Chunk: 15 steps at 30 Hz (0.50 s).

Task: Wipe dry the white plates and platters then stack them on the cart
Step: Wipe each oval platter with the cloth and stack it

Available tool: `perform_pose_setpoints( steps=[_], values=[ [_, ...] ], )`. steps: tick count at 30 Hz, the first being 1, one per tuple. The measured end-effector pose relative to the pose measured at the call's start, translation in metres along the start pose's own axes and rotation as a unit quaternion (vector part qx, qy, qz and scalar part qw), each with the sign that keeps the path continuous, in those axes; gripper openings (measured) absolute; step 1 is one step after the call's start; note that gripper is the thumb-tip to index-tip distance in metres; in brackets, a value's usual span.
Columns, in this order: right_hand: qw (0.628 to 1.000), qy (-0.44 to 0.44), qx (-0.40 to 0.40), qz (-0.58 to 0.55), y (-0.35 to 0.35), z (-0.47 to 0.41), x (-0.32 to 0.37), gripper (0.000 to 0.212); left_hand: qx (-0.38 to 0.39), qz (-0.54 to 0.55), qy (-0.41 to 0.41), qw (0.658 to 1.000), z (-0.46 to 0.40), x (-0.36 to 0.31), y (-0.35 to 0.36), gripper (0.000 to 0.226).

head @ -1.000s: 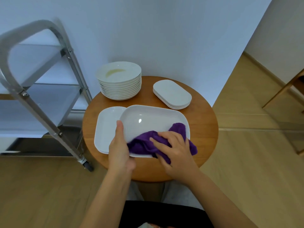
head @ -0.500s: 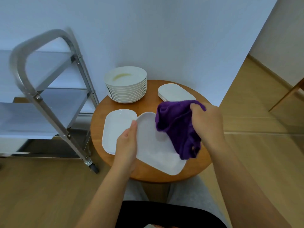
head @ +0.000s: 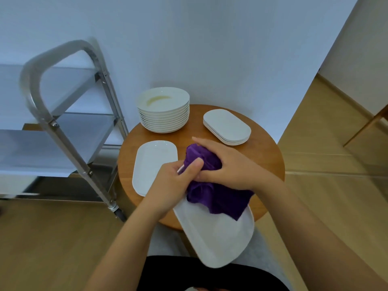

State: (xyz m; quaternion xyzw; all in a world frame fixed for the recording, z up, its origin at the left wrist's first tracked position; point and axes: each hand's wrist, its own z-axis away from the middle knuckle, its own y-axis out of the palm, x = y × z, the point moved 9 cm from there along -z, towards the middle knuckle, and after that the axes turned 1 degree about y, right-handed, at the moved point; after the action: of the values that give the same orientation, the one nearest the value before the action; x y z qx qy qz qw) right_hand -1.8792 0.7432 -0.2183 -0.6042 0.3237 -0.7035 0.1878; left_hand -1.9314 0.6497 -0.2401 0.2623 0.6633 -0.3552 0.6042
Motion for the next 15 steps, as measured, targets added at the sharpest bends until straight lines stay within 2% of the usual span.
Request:
perform_pose_setpoints(
  steps=[2, 3, 5, 7, 12, 15],
  values=[
    [0.994, 0.017, 0.053, -0.095, 0.002, -0.004, -0.005, 0.037, -0.002, -0.012, 0.027, 1.0, 0.001, -0.009, -0.003, 0.05],
    [0.988, 0.025, 0.063, -0.142, 0.001, -0.005, -0.008, 0.032, -0.019, -0.008, 0.031, 0.999, 0.0, -0.011, -0.007, 0.043],
    [0.966, 0.05, 0.065, -0.245, -0.001, -0.006, -0.019, 0.032, -0.082, 0.044, -0.001, 0.996, -0.001, -0.008, -0.021, 0.021],
    [0.941, 0.075, 0.062, -0.323, 0.002, -0.005, -0.032, 0.03, -0.142, 0.107, -0.048, 0.983, -0.002, 0.002, -0.036, 0.011],
    [0.906, 0.121, 0.09, -0.396, 0.015, 0.01, -0.058, 0.02, -0.237, 0.184, -0.067, 0.952, 0.0, 0.011, -0.059, 0.009],
    [0.865, 0.137, 0.032, -0.482, 0.01, 0.018, -0.071, 0.025, -0.273, 0.237, -0.07, 0.93, 0.0, 0.015, -0.066, 0.012]
  ],
)
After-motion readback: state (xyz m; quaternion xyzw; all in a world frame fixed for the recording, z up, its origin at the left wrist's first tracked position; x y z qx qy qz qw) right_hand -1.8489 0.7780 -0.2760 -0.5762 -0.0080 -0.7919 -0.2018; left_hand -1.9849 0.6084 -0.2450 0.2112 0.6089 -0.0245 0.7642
